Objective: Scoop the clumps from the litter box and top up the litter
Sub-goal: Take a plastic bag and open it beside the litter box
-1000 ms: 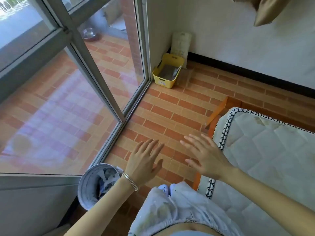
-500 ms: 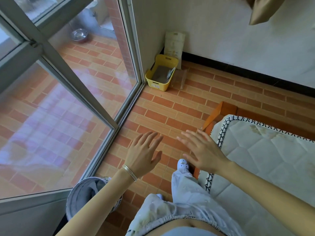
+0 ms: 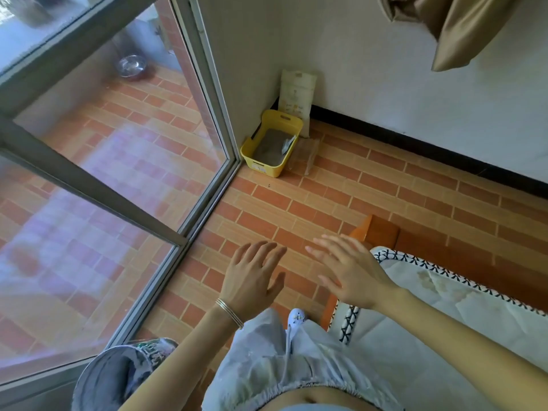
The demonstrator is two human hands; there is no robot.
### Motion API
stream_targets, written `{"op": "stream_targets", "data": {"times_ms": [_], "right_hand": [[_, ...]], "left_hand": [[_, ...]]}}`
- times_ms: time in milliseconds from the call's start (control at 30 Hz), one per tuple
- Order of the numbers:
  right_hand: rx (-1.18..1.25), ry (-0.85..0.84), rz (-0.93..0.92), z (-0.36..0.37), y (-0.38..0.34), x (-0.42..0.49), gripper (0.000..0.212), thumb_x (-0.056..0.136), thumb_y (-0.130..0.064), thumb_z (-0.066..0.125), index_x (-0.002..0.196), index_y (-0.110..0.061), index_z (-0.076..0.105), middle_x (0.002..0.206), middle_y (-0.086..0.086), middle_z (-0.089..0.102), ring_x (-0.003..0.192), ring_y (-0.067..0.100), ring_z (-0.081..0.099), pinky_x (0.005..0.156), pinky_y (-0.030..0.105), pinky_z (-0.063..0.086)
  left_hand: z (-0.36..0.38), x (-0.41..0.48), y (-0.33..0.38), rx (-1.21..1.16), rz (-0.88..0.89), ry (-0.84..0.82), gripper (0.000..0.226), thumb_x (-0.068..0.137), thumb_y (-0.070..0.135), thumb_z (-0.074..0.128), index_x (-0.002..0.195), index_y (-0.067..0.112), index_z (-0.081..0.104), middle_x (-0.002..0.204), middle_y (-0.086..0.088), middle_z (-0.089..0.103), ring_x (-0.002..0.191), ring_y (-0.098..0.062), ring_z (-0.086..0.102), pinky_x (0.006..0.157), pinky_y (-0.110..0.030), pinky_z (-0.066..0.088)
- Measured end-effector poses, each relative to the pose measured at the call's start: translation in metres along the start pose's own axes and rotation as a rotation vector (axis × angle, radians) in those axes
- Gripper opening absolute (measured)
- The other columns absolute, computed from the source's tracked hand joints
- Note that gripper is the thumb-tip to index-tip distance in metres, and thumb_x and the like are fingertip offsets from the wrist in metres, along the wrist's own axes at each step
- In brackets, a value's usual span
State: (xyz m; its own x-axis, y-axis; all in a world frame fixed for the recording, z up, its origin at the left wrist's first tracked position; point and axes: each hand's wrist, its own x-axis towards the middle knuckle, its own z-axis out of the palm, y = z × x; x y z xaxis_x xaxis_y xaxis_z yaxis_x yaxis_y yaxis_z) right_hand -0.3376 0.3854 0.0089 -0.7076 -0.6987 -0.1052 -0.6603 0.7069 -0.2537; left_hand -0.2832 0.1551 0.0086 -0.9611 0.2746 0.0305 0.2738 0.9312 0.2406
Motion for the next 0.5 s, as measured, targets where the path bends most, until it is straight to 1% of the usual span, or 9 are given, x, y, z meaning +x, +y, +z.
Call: {"op": "stream_targets", "data": {"times_ms": [267, 367, 500], "right_hand": [[-0.048, -0.075, -0.001, -0.003, 0.056, 0.056, 0.053, 0.087, -0.043, 0.045, 0.137, -0.026, 0.041, 0.140, 0.002, 0.046, 0.133, 0.020, 0.036, 0.110, 0.042, 0.027], [-0.062, -0.071, -0.014, -0.015, 0.078, 0.099, 0.052, 0.088, -0.042, 0.047, 0.137, -0.025, 0.042, 0.141, 0.002, 0.045, 0.134, 0.020, 0.036, 0.110, 0.043, 0.027], [-0.063, -0.067, -0.037, -0.041, 0.101, 0.161, 0.052, 0.090, -0.042, 0.044, 0.139, -0.026, 0.038, 0.144, 0.002, 0.040, 0.136, 0.019, 0.031, 0.112, 0.044, 0.024]], "left_hand": [[0.020, 0.066, -0.029, -0.038, -0.031, -0.020, 0.043, 0.087, 0.042, 0.042, 0.120, 0.022, 0.060, 0.116, 0.001, 0.064, 0.112, -0.023, 0.058, 0.093, -0.040, 0.046], [0.018, 0.103, -0.057, -0.040, -0.030, 0.004, 0.044, 0.086, 0.042, 0.041, 0.120, 0.021, 0.061, 0.115, 0.000, 0.065, 0.110, -0.023, 0.059, 0.093, -0.040, 0.047], [0.002, 0.158, -0.092, -0.027, -0.048, -0.001, 0.047, 0.087, 0.042, 0.039, 0.122, 0.019, 0.060, 0.116, -0.003, 0.065, 0.111, -0.025, 0.059, 0.092, -0.044, 0.049]]}}
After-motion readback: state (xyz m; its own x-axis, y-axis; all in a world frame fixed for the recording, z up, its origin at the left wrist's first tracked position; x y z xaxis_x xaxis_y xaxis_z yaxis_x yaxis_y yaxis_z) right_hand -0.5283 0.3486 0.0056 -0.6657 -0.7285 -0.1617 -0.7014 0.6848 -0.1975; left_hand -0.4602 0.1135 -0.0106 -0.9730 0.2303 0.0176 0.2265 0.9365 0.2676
